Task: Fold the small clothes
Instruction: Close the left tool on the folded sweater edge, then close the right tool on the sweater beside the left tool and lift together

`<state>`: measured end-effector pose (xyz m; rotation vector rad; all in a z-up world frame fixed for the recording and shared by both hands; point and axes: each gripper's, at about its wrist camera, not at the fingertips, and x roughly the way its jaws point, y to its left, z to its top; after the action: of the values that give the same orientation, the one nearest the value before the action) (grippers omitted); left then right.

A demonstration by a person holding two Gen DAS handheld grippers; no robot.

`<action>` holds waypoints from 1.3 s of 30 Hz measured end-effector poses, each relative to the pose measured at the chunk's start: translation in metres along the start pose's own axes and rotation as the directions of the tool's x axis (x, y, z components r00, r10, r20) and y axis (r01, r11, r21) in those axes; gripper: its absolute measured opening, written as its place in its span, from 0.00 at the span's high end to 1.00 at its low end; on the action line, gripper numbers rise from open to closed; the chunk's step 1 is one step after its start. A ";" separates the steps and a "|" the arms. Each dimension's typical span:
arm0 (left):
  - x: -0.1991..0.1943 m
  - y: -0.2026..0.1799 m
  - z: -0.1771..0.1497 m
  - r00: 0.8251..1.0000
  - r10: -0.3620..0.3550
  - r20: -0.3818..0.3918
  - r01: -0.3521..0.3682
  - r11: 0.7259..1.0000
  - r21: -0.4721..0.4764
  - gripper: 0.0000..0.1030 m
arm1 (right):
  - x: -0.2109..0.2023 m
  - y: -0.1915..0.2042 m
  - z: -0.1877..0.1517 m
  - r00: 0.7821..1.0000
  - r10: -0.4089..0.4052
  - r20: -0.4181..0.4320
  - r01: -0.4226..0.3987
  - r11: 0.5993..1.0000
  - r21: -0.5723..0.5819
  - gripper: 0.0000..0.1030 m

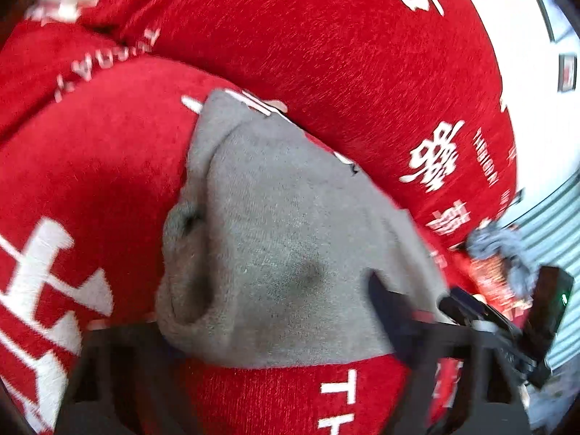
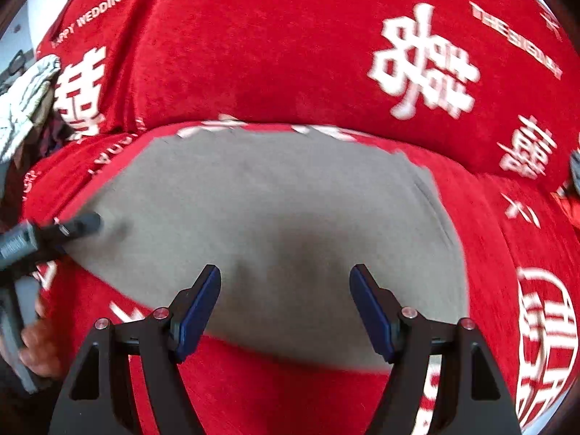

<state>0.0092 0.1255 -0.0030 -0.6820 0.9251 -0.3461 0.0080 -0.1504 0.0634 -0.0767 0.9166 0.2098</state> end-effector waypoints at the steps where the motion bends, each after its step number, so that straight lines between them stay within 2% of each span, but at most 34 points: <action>1: 0.000 0.005 0.001 1.000 -0.005 0.011 0.005 1.000 -0.010 0.52 | 0.005 0.007 0.013 1.000 0.027 -0.007 -0.027 1.000 -0.013 0.25; 2: 0.002 0.009 0.003 1.000 -0.007 0.011 0.007 1.000 -0.016 0.64 | 0.011 0.014 0.026 0.998 0.055 -0.017 -0.056 0.998 -0.023 0.24; 4: 0.003 0.018 0.004 1.000 -0.020 0.006 0.020 0.999 -0.050 0.73 | 0.029 0.030 0.056 0.991 0.122 -0.051 -0.124 0.992 -0.028 0.23; 6: 0.002 0.020 0.004 0.999 -0.034 0.012 0.034 0.998 -0.060 0.73 | 0.053 0.047 0.084 0.984 0.155 -0.083 -0.158 0.987 -0.024 0.23; 9: 0.004 0.014 0.002 1.000 0.005 0.016 -0.005 1.000 -0.031 0.74 | 0.094 0.073 0.115 0.972 0.183 -0.150 -0.187 0.982 -0.012 0.23; 12: 0.005 0.011 0.001 1.000 0.023 0.020 -0.023 1.000 -0.018 0.77 | 0.141 0.102 0.138 0.947 0.192 -0.256 -0.195 0.981 0.015 0.23; 16: 0.005 0.013 0.001 1.000 0.021 0.018 -0.020 0.999 -0.034 0.79 | 0.196 0.133 0.153 0.896 0.219 -0.388 -0.196 0.976 0.098 0.23; 17: 0.003 0.014 0.001 0.999 0.029 0.019 -0.029 0.999 -0.030 0.79 | 0.204 0.138 0.154 0.887 0.215 -0.409 -0.190 0.977 0.102 0.23; 18: 0.002 0.013 0.000 0.999 0.039 0.019 -0.039 0.999 -0.024 0.79 | 0.212 0.145 0.154 0.882 0.193 -0.430 -0.171 0.981 0.090 0.18; 20: 0.002 0.005 -0.002 0.996 0.085 0.024 -0.086 0.996 0.010 0.79 | 0.221 0.165 0.154 0.883 0.123 -0.453 -0.134 0.991 0.006 0.09; 21: 0.003 0.000 -0.002 0.993 0.111 0.028 -0.112 0.993 0.032 0.79 | 0.225 0.173 0.152 0.883 0.079 -0.464 -0.108 0.993 -0.036 0.09; 23: 0.003 -0.007 -0.004 0.988 0.149 0.036 -0.151 0.987 0.061 0.80 | 0.229 0.194 0.144 0.893 -0.029 -0.450 -0.054 0.984 -0.172 0.10; 24: 0.002 -0.009 -0.005 0.987 0.159 0.037 -0.161 0.985 0.067 0.81 | 0.229 0.199 0.141 0.903 -0.053 -0.426 -0.044 0.975 -0.217 0.11; 25: 0.002 -0.010 -0.006 0.986 0.163 0.039 -0.166 0.984 0.070 0.81 | 0.227 0.199 0.139 0.907 -0.040 -0.418 -0.052 0.977 -0.208 0.12; 26: 0.001 -0.010 -0.006 0.986 0.163 0.039 -0.166 0.984 0.070 0.81 | 0.225 0.194 0.140 0.911 -0.032 -0.410 -0.049 0.981 -0.187 0.23; 27: 0.000 -0.010 -0.006 0.985 0.166 0.040 -0.168 0.983 0.071 0.81 | 0.221 0.186 0.142 0.918 -0.043 -0.395 -0.025 0.986 -0.166 0.44; 29: 0.000 -0.013 -0.007 0.982 0.181 0.046 -0.185 0.979 0.083 0.82 | 0.217 0.170 0.144 0.918 -0.025 -0.395 -0.023 0.993 -0.116 0.66; 30: -0.001 -0.016 -0.008 0.980 0.192 0.050 -0.196 0.976 0.092 0.82 | 0.215 0.164 0.144 0.920 -0.002 -0.393 -0.038 0.995 -0.092 0.70; 34: 0.002 -0.022 -0.010 0.971 0.231 0.058 -0.237 0.964 0.123 0.82 | 0.203 0.152 0.139 0.931 0.076 -0.357 -0.098 0.994 -0.045 0.74; 38: 0.004 -0.032 -0.012 0.964 0.257 0.061 -0.263 0.954 0.143 0.86 | 0.194 0.140 0.137 0.932 0.132 -0.338 -0.140 0.990 0.003 0.74; 39: 0.005 -0.034 -0.010 0.961 0.267 0.064 -0.274 0.950 0.151 0.86 | 0.193 0.137 0.146 0.931 0.142 -0.336 -0.150 0.989 0.003 0.74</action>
<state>0.0043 0.0935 0.0125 -0.4073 0.9258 -0.1574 0.2063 0.0348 0.0016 -0.0659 1.2623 0.3533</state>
